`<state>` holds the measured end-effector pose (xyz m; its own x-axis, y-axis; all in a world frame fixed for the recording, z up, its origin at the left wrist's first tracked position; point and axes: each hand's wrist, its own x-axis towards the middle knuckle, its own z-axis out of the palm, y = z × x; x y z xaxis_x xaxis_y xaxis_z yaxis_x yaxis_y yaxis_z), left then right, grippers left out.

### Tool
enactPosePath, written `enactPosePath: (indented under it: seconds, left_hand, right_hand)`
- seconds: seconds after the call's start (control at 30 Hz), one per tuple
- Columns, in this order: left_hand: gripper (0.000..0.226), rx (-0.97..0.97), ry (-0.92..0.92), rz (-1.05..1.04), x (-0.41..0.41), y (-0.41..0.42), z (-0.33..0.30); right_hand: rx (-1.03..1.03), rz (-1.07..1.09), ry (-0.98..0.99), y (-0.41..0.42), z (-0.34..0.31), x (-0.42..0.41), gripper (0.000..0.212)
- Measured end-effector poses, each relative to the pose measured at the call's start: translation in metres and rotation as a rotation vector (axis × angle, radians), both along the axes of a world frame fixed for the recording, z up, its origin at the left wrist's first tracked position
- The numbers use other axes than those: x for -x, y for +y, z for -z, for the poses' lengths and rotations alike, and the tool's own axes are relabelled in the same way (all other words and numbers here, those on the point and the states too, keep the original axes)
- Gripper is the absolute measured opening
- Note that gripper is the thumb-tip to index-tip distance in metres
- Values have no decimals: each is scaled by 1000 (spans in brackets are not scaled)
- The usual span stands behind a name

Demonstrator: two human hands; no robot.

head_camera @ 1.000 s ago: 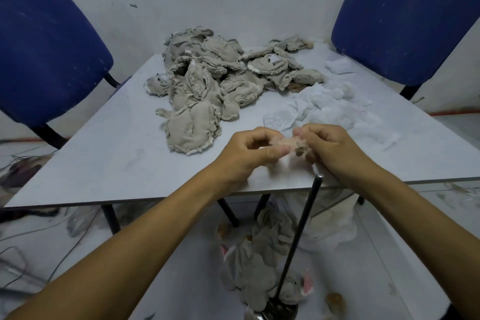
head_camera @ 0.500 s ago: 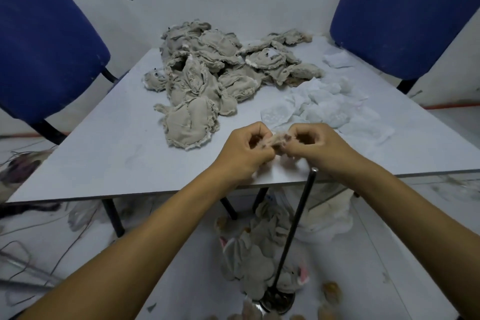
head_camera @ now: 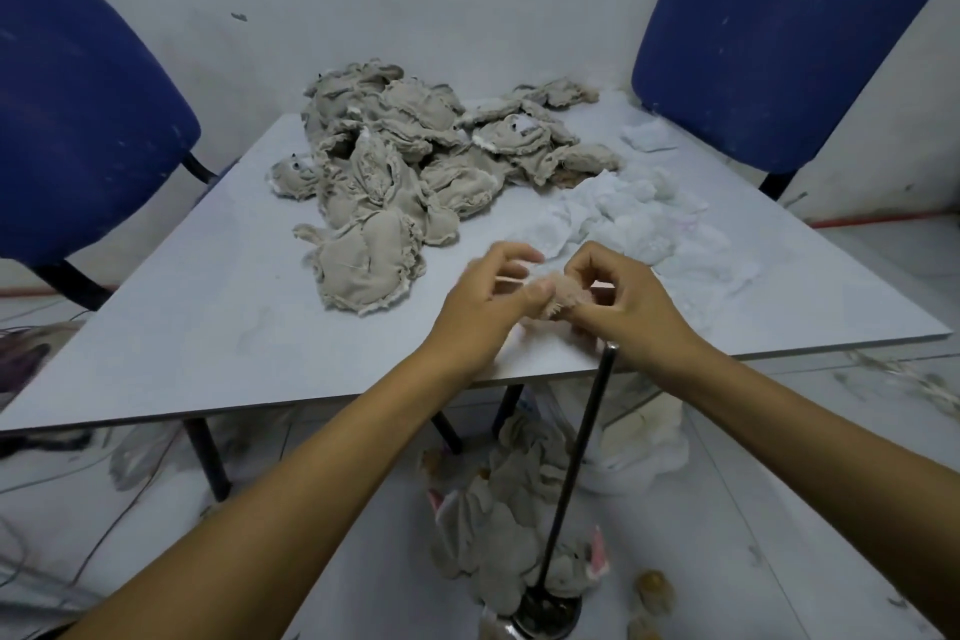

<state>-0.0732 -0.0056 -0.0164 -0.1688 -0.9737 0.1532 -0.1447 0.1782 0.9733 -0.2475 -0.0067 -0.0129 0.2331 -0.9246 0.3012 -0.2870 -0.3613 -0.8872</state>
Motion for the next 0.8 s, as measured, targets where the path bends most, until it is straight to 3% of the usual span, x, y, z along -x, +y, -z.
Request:
enactPosePath:
  seconds: [0.1, 0.17, 0.23, 0.3, 0.37, 0.43, 0.47, 0.53, 0.6, 0.67, 0.7, 0.8]
  left_hand:
    - [6, 3, -37, 37, 3, -3, 2]
    - [17, 76, -48, -45, -1, -4, 5]
    - [12, -28, 173, 47, -8, -3, 0]
    - [35, -126, 257, 167, -15, -2, -7]
    - [32, -56, 35, 73, -18, -3, -8]
    - [14, 191, -371, -216, -24, -7, -6]
    - [20, 282, -584, -377, -29, -8, -5]
    - [42, 258, -884, -601, -40, -11, -7]
    - [54, 120, -996, -653, -54, -14, -7]
    - [53, 170, -982, -663, -65, -18, -6]
    - [51, 245, -876, -682, -69, -19, -5]
    - [44, 278, -356, -733, -69, -24, -22]
  right_hand:
    - [-8, -51, -14, 1, -1, 1, 17]
    - [-117, -115, -147, -3, -3, 5, 25]
    - [-249, -112, -325, -8, -4, 9, 39]
    - [-220, -82, -260, -10, -1, 7, 38]
    - [-141, -80, -91, -9, 3, 1, 29]
    - [-101, -66, -15, -9, 4, -5, 22]
    - [-96, -54, -15, -10, 5, -5, 20]
    - [-99, -47, -18, -12, 6, -5, 28]
    - [-89, -41, 23, -12, 7, -3, 33]
    - [-77, -47, 84, -10, 7, -2, 25]
    - [-77, -53, 104, -8, 6, -2, 20]
    - [26, -84, 292, -6, 8, -2, 12]
